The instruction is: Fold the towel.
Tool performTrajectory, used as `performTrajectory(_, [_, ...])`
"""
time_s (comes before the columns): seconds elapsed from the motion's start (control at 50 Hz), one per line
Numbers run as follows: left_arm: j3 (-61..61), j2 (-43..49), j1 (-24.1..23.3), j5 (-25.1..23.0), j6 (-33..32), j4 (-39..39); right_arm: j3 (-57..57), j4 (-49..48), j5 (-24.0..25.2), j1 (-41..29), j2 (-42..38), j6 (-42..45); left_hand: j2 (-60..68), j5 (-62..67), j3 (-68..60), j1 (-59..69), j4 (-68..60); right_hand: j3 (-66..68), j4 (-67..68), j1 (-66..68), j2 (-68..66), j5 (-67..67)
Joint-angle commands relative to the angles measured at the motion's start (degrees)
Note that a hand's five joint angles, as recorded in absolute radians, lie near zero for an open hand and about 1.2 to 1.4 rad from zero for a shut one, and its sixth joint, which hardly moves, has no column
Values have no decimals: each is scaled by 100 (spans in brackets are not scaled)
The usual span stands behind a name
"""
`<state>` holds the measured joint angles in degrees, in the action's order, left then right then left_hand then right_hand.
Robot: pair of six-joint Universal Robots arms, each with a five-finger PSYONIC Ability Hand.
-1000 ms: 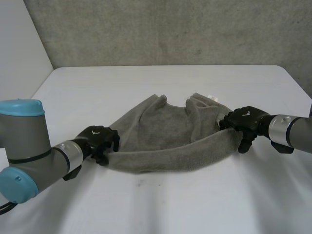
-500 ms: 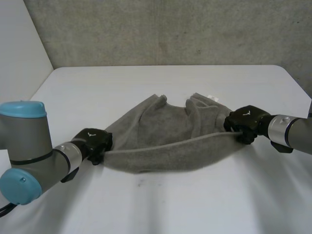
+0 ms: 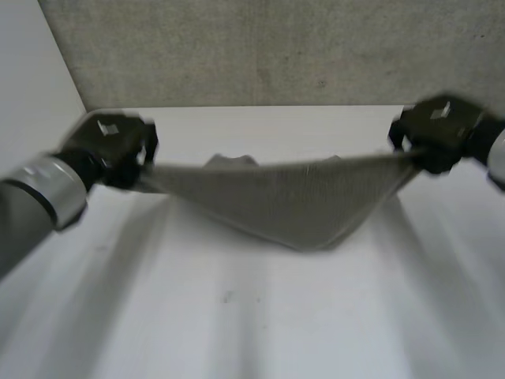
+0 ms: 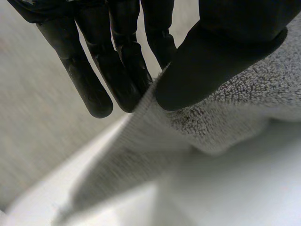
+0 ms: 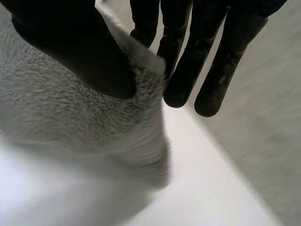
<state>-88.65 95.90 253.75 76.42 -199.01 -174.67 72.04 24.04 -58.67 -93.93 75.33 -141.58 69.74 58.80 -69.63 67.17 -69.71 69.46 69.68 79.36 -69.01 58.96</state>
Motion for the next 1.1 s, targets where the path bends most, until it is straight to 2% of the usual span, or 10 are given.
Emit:
performTrajectory(0.02, [778, -923, 26, 49, 388, -356, -656, -760, -13, 173, 1202, -1712, 1026, 1120, -1037, 1283, -1029, 1054, 1032, 64, -1099, 1104])
performTrajectory(0.22, [1069, -625, 34, 49, 794, -217, -718, 28, -459, 332, 916, -1366, 1026, 1120, -1037, 1283, -1029, 1054, 1032, 64, -1099, 1104])
performTrajectory(0.34, [1332, 707, 26, 40, 767, 117, -788, 303, -1084, -405, -86, -65, 1026, 1120, -1037, 1283, -1029, 1054, 1032, 64, -1099, 1104])
performTrajectory(0.46, [2734, 2184, -62, 84, 163, 152, -1289, -119, -1525, -767, -993, 43, 1026, 1120, -1037, 1283, -1029, 1054, 1032, 64, -1099, 1104])
performTrajectory(0.58, [4585, 2776, -97, 101, 64, -208, -2045, -2430, -1859, -1013, -1521, -493, 1026, 1120, -1037, 1283, -1029, 1054, 1032, 64, -1099, 1104])
performTrajectory(0.62, [5086, 2803, -132, 189, 161, -507, -1879, -4066, -2147, -1005, -1320, -1053, 1026, 1120, -1037, 1283, -1029, 1054, 1032, 64, -1099, 1104])
performTrajectory(0.7, [5604, 2645, -168, 680, 625, -1217, -1485, -5081, -2280, -960, -838, -1494, 1026, 1120, -1037, 1283, -1029, 1054, 1032, 64, -1099, 1104])
performTrajectory(0.84, [4567, 2064, -106, 875, 1136, -920, -727, -4504, -1823, -952, -387, -1583, 1026, 1120, -1037, 1283, -1029, 1054, 1032, 64, -1099, 1104])
performTrajectory(0.94, [2933, 1669, -62, 848, 1154, -771, -175, -2847, -1236, -899, -475, -1365, 1026, 1120, -1037, 1283, -1029, 1054, 1032, 64, -1099, 1104])
performTrajectory(1.1, [568, 1572, -53, 664, 1136, -1245, 809, -1860, -1296, -899, -1194, -337, 1026, 1120, -1037, 1283, -1029, 1054, 1032, 64, -1099, 1104])
